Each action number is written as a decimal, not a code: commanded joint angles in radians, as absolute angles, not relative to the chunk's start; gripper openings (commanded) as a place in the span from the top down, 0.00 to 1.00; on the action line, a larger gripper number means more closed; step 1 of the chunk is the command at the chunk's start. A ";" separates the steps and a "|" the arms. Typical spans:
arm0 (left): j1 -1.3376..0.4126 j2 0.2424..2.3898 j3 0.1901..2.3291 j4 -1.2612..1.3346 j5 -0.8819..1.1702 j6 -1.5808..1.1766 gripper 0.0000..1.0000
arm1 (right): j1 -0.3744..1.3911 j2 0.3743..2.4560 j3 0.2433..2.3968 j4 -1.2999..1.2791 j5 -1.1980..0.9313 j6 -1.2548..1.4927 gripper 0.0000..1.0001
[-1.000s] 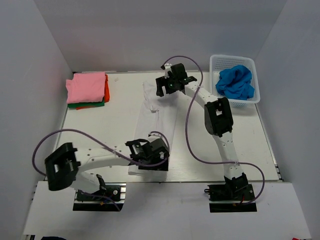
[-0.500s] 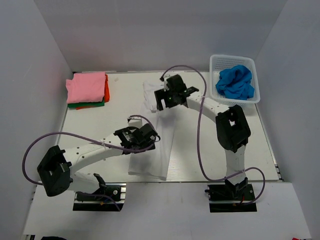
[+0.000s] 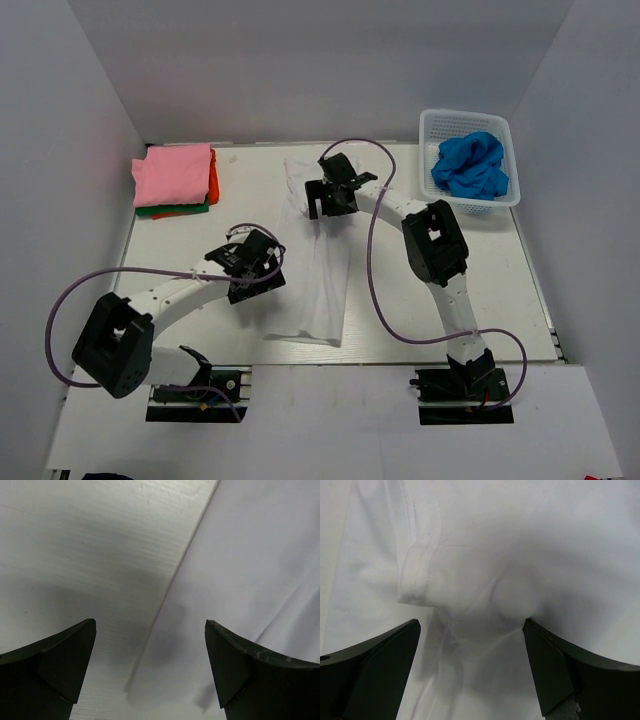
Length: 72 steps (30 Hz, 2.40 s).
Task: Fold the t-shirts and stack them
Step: Rotate the tshirt 90 degrees, then grab the bottom of the folded rectangular tshirt with both arms
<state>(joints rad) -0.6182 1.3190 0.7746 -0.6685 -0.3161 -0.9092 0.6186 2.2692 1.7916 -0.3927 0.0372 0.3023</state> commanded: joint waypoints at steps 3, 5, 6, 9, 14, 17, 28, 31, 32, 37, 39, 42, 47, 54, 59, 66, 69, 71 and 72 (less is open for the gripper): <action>-0.615 1.168 0.720 -0.598 -0.156 -0.842 0.00 | 0.551 2.402 1.977 -0.480 0.016 0.253 0.10; -0.615 1.112 0.689 -0.589 -0.138 -0.822 0.00 | 0.551 2.402 2.035 -0.488 -0.030 0.206 0.10; -0.615 1.088 0.678 -0.589 -0.129 -0.810 0.00 | 0.554 2.389 2.040 -0.486 -0.056 0.192 0.10; -0.640 1.046 0.637 -0.542 -0.069 -0.764 0.00 | 0.557 2.281 1.930 -0.381 -0.178 0.154 0.10; -0.640 1.132 0.597 -0.508 0.041 -0.744 0.00 | 0.561 2.012 1.717 -0.232 -0.250 0.173 0.10; -0.649 1.141 0.566 -0.476 0.063 -0.744 0.00 | 0.563 1.831 1.432 -0.206 -0.215 0.233 0.10; -0.676 1.215 0.495 -0.365 0.169 -0.726 0.27 | 0.655 1.349 0.715 -0.296 -0.253 0.549 0.10; -0.686 1.229 0.483 -0.365 0.169 -0.716 0.35 | 0.690 1.293 0.638 -0.273 -0.319 0.574 0.10; -0.686 1.229 0.473 -0.365 0.169 -0.716 0.39 | 0.698 1.290 0.606 -0.268 -0.325 0.577 0.10; -0.695 1.247 0.472 -0.365 0.149 -0.726 0.56 | 0.729 1.357 0.603 -0.192 -0.399 0.584 0.19; -0.695 1.247 0.472 -0.365 0.149 -0.736 0.65 | 0.747 1.391 0.617 -0.189 -0.410 0.577 0.30; -0.695 1.238 0.472 -0.365 0.149 -0.736 0.73 | 0.753 1.407 0.627 -0.193 -0.393 0.569 0.45; -0.695 1.247 0.494 -0.365 0.149 -0.736 0.99 | 0.759 1.440 0.637 -0.134 -0.413 0.563 0.90; -0.695 1.206 0.622 -0.396 0.083 -0.727 1.00 | 0.762 1.408 0.732 -0.161 -0.342 0.526 1.00; -0.672 1.235 0.727 -0.431 0.035 -0.727 1.00 | 0.752 1.362 0.819 -0.222 -0.160 0.528 1.00; -0.646 1.469 1.037 -0.569 -0.182 -0.761 1.00 | 0.710 1.422 0.971 -0.233 0.046 0.505 1.00; -0.620 1.547 1.161 -0.594 -0.230 -0.773 1.00 | 0.683 1.475 1.055 -0.250 0.104 0.477 1.00; -0.603 1.575 1.227 -0.592 -0.230 -0.761 1.00 | 0.657 1.508 1.110 -0.256 0.136 0.460 1.00; -0.588 1.601 1.245 -0.583 -0.230 -0.761 1.00 | 0.646 1.538 1.124 -0.256 0.138 0.454 1.00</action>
<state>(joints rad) -0.6147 1.5929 1.1717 -0.5594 -0.1696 -0.7628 0.6739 1.4952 1.0527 -0.2432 0.0486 0.4927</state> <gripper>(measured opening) 0.026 0.009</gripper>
